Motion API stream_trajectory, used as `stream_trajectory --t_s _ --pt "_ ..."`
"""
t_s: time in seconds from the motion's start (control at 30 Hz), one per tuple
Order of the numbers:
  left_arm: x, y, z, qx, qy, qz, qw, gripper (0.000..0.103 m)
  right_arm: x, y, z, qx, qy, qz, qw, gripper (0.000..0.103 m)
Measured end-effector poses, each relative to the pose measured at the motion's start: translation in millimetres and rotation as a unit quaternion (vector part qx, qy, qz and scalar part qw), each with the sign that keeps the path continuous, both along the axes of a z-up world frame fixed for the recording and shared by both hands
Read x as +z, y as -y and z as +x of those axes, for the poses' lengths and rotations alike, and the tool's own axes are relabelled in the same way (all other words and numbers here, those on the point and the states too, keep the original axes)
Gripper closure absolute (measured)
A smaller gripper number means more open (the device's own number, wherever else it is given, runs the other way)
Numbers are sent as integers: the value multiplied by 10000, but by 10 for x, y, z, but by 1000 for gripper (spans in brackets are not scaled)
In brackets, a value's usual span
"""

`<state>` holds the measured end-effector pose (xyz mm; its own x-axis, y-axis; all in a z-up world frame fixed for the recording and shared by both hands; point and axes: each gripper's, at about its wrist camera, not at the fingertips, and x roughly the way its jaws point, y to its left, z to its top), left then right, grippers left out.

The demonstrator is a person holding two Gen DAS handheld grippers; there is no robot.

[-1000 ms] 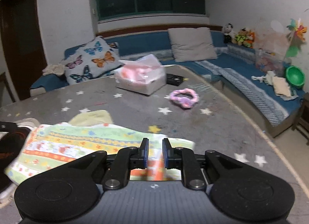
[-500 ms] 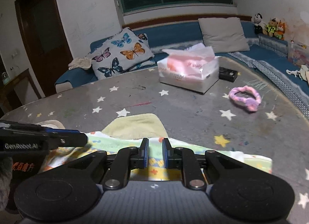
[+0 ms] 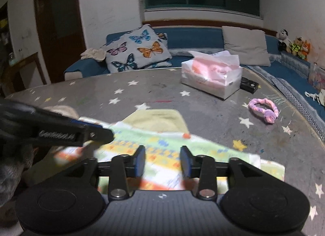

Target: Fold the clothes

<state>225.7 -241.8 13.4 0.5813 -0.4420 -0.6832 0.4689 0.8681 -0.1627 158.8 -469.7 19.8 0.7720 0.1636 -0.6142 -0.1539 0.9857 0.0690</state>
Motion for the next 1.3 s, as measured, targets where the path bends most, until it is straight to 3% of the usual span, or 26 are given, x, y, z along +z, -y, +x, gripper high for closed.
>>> stream_trajectory --t_s 0.1,0.63,0.87,1.1,1.3 --pt "30 -19 -137 -3 131 88 9999 62 1 -65 -149 110 -17 -65 9999 52" --pt "-43 -191 -786 -38 464 520 9976 45 -62 -183 -869 245 -25 9 9997 49" --pt "-68 -346 -907 94 527 545 9971 43 -12 -62 -1122 182 4 -69 9998 46" --pt "-97 -444 -939 292 521 557 9967 41 -49 274 -1095 -424 5 92 9991 45" --pt "-91 -548 -955 464 479 543 9963 40 -41 349 -1150 -466 51 104 9988 44"
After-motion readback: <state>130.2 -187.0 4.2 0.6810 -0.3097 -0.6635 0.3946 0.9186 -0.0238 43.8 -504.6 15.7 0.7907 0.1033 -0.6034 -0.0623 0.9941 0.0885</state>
